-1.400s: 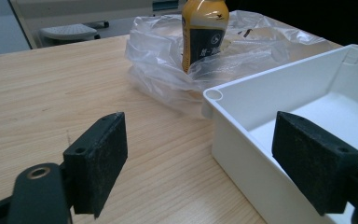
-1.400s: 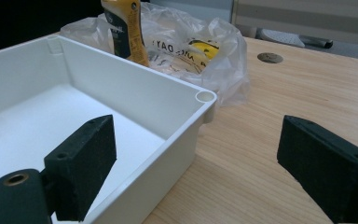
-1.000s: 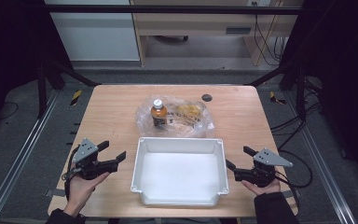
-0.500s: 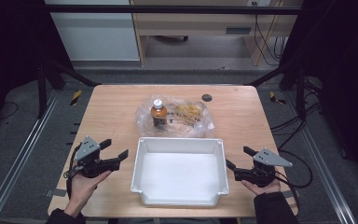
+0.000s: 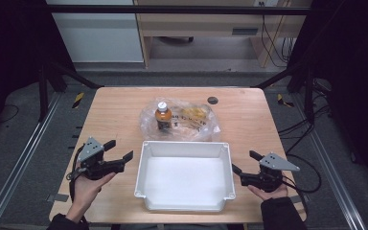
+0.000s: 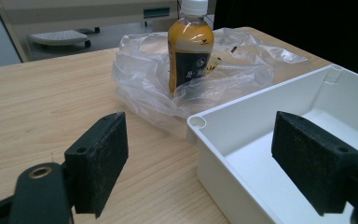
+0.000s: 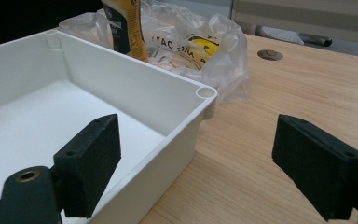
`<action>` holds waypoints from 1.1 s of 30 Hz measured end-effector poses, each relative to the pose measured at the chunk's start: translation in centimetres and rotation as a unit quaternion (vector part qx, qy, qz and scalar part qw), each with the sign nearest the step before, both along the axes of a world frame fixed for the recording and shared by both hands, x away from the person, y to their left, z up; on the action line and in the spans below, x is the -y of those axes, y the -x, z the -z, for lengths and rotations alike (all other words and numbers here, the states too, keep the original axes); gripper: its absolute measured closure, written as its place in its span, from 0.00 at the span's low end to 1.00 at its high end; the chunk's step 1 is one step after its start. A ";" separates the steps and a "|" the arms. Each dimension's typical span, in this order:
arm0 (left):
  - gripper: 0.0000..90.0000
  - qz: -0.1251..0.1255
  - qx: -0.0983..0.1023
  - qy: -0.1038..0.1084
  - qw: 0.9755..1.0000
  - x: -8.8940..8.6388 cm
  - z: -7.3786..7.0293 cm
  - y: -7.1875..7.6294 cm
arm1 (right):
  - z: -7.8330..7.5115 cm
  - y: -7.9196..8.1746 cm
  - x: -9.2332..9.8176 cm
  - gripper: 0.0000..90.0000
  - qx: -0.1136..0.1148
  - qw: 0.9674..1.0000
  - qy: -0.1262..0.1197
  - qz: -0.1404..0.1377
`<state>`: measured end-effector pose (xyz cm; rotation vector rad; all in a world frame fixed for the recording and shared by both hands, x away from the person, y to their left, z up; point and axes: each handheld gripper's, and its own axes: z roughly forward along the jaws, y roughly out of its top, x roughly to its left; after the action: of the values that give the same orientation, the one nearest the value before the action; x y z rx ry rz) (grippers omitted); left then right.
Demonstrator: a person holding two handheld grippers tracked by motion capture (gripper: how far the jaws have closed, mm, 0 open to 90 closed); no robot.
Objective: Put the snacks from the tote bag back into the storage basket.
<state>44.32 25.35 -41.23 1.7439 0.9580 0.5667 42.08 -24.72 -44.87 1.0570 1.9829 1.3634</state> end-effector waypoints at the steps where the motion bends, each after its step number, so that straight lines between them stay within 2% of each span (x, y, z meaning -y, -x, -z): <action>1: 0.20 0.000 0.000 0.000 1.000 0.0 0.0 0.0 | 0.0 0.0 0.0 0.17 0.000 1.000 0.000 0.000; 13: 0.21 0.009 0.001 -0.008 1.000 1.0 -0.6 -1.3 | 0.0 -0.1 0.1 0.17 -0.001 1.000 0.002 0.001; 20: 0.21 0.007 0.008 -0.002 1.000 1.6 -1.4 -2.2 | -0.1 -0.1 0.1 0.18 0.001 1.000 0.003 0.003; 33: 0.22 0.013 0.019 -0.003 1.000 3.2 -2.3 -3.6 | -0.1 0.0 0.1 0.18 0.001 1.000 0.000 0.002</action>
<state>47.91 22.13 -38.98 1.7414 0.9059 0.5845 42.13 -24.81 -44.81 1.0591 1.9794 1.3611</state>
